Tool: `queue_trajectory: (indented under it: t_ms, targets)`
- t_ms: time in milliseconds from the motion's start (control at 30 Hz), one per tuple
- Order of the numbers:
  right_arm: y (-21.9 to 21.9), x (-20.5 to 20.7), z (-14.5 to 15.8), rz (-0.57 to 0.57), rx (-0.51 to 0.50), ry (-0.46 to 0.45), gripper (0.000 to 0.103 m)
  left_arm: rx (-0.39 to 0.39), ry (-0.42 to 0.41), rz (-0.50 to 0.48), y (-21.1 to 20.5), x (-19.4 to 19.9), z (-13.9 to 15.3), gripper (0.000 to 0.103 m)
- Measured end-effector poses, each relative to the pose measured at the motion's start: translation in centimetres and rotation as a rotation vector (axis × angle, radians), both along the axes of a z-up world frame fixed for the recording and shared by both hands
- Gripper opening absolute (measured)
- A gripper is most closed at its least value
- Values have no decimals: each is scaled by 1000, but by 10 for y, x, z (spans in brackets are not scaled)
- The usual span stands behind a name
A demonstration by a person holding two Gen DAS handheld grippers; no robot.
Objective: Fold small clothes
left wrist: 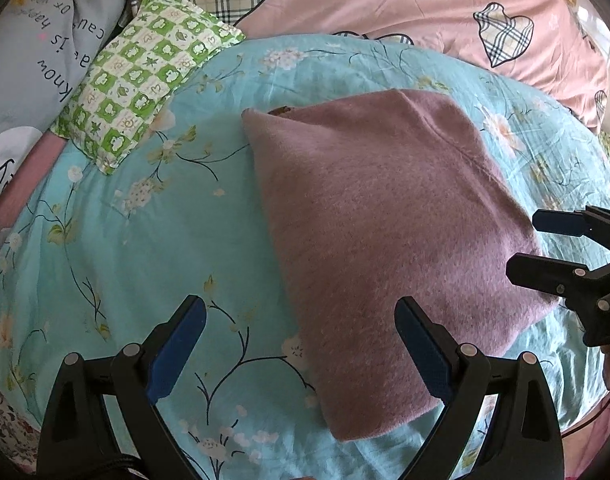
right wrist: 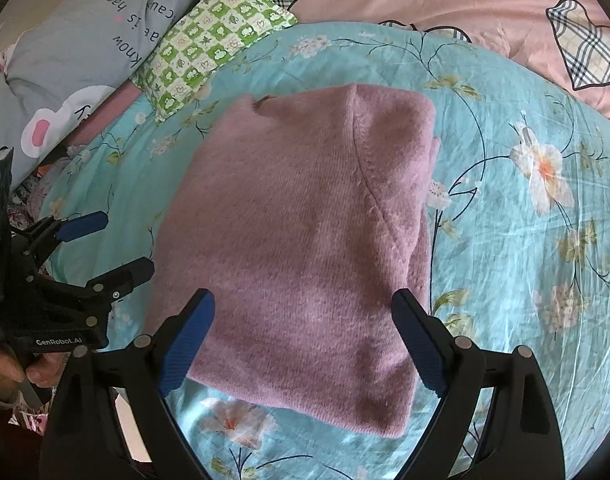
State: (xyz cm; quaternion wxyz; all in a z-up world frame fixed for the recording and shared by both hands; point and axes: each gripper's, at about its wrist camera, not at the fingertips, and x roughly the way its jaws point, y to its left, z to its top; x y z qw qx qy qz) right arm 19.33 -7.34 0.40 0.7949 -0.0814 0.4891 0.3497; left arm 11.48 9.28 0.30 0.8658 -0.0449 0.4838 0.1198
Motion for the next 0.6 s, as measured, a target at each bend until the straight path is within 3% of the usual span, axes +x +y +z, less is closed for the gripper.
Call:
queue_trajectory:
  t_ms: [600]
  targets:
    - [11, 2, 1, 23, -10, -1, 90, -21, -1, 21, 8, 4, 1, 96]
